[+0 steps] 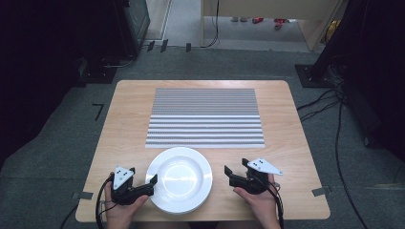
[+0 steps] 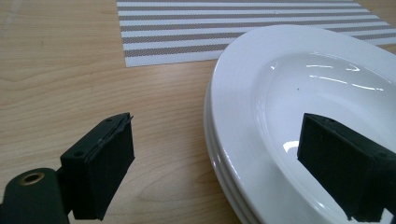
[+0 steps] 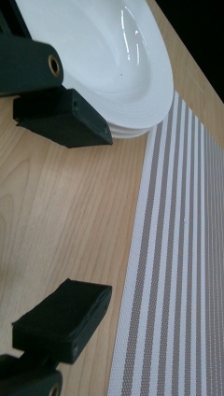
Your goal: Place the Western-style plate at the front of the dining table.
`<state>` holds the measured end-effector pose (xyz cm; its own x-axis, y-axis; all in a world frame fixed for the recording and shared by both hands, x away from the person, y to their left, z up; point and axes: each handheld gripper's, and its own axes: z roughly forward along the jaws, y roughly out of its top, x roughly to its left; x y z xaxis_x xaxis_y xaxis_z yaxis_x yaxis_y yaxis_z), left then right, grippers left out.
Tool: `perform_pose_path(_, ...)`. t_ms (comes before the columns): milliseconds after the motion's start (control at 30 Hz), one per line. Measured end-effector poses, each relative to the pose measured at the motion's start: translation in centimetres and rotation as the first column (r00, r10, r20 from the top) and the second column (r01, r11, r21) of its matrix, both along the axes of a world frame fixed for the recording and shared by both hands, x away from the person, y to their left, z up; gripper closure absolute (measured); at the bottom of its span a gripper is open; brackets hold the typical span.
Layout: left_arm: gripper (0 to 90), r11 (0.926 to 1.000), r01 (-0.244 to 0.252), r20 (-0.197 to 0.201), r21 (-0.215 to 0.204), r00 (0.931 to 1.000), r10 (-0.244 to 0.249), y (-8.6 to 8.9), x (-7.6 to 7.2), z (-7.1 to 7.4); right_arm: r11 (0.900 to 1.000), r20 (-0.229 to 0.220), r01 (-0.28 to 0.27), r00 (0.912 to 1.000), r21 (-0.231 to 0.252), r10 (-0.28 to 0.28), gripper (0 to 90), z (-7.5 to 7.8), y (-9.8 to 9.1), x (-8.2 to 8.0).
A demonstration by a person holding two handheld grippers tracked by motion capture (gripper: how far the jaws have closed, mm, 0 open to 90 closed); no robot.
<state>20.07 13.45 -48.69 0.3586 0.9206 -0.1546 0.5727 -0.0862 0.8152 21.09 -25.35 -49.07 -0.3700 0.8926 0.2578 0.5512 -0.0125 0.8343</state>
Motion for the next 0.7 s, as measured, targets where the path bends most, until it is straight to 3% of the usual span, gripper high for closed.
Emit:
perform_pose_path(167,13.8,1.0000,-0.003,-0.011,-0.003,0.9999,0.003,-0.2,0.0,-0.1,0.9994,-0.005,-0.023,0.9997,0.025,0.023,31.6,0.5,1.1,0.1)
perform_pose_path(300,14.5,1.0000,0.002,-0.010,0.000,1.0000,-0.002,-0.3,-0.1,-0.1,0.9966,-0.011,-0.065,0.9978,0.051,0.066,45.6,1.2,2.3,0.4)
perform_pose_path(333,15.0,1.0000,0.002,-0.010,0.000,1.0000,-0.002,-0.3,-0.1,-0.1,0.9966,-0.011,-0.065,0.9978,0.051,0.066,45.6,1.2,2.3,0.4)
perform_pose_path(400,16.1,1.0000,0.006,-0.009,-0.002,0.9999,-0.006,-0.3,-0.2,-0.1,0.9887,-0.035,-0.079,0.9958,0.128,0.084,52.7,1.6,3.2,0.8)
perform_pose_path(433,17.1,1.0000,0.007,-0.005,-0.001,1.0000,-0.007,-0.3,-0.2,-0.1,0.9872,-0.037,-0.084,0.9953,0.136,0.090,54.7,1.6,3.4,0.9)
perform_pose_path(700,31.3,0.9998,0.015,-0.002,-0.012,0.9999,-0.015,-0.2,-0.2,-0.3,0.9776,-0.062,-0.113,0.9902,0.178,0.125,61.0,0.7,4.6,1.1)
